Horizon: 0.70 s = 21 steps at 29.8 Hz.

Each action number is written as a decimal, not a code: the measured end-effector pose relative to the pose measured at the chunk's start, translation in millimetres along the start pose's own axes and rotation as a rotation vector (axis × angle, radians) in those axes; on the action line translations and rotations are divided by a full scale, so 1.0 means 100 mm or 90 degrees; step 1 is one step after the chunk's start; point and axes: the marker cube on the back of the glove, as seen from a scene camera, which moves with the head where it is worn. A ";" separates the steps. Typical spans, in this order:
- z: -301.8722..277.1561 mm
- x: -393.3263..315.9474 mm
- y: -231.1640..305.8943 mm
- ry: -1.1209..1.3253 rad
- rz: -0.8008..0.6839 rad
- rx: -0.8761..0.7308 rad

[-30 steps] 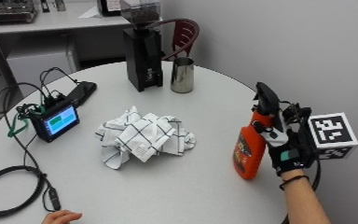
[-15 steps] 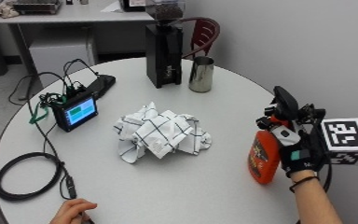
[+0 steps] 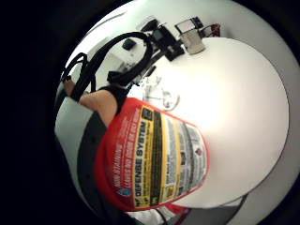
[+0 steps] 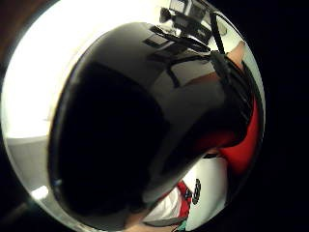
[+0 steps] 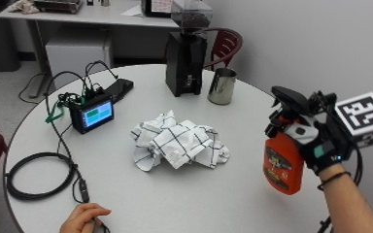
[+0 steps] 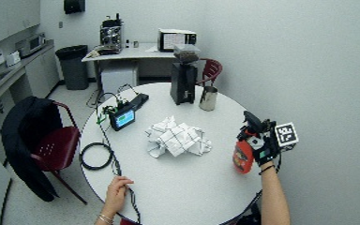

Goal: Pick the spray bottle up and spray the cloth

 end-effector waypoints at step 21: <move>0.61 -0.26 -0.31 0.171 0.139 -0.215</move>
